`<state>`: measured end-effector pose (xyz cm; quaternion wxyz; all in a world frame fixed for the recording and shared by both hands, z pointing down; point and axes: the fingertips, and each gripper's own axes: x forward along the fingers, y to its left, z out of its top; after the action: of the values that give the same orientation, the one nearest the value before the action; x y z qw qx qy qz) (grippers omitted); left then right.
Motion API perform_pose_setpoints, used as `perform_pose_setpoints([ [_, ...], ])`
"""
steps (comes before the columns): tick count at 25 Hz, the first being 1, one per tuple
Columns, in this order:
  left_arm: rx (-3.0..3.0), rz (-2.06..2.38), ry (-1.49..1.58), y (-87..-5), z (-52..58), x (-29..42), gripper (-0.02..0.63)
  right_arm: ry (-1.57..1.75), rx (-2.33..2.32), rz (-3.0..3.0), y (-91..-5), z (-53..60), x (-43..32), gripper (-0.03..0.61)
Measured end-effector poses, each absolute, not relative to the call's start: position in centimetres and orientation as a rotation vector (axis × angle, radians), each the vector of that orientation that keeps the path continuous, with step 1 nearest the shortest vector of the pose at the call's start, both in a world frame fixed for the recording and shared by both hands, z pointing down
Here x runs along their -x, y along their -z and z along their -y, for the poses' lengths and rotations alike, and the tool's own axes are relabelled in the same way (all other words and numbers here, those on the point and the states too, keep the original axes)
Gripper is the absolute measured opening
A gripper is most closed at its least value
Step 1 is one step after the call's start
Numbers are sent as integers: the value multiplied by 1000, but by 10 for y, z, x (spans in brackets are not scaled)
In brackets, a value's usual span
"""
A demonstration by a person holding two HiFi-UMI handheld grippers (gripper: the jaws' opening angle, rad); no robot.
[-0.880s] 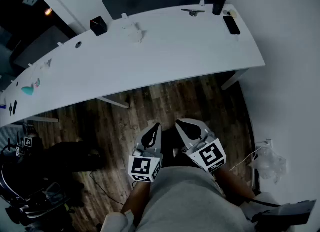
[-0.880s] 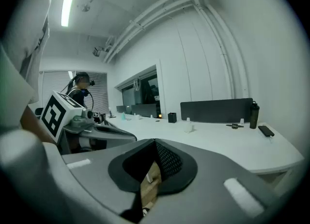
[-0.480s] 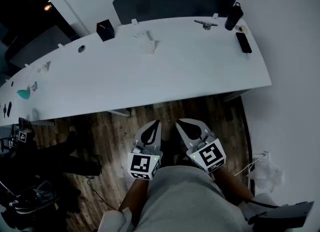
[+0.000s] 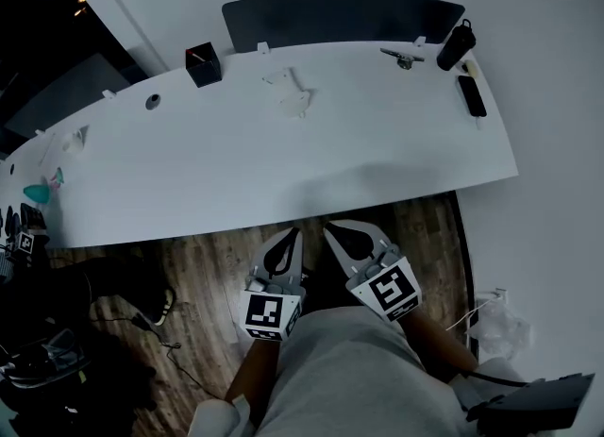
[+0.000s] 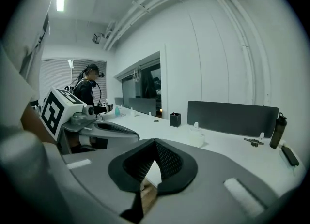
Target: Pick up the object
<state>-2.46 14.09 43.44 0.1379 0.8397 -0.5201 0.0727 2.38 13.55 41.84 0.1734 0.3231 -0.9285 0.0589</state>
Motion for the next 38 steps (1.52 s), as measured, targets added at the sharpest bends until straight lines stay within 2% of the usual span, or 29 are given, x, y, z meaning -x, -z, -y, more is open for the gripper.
perform_pose_setpoints([
  [11, -2375, 1594, -318, -448, -28, 69, 2, -250, -775, 2690, -443, -18, 25, 2],
  [21, -2357, 1624, -455, -452, 82, 54, 2, -249, -665, 2706, -448, 84, 16, 2],
  [30, -2293, 1555, -525, -485, 118, 71, 2, -148, -595, 2582, -488, 127, 11, 2],
  [34, -2327, 1494, -539, -495, 126, 79, 2, 7, -518, 2422, -506, 138, 16, 3],
  [35, -2338, 1483, -547, -497, 128, 81, 2, 77, -490, 2368, -510, 142, 17, 17],
  [36, -2350, 1474, -556, -498, 130, 82, 2, 155, -454, 2309, -514, 146, 19, 107],
  [37, -2359, 1466, -561, -499, 132, 84, 0, 239, -412, 2246, -520, 151, 21, 151],
  [38, -2364, 1459, -561, -500, 133, 86, 2, 325, -367, 2181, -525, 157, 23, 152],
])
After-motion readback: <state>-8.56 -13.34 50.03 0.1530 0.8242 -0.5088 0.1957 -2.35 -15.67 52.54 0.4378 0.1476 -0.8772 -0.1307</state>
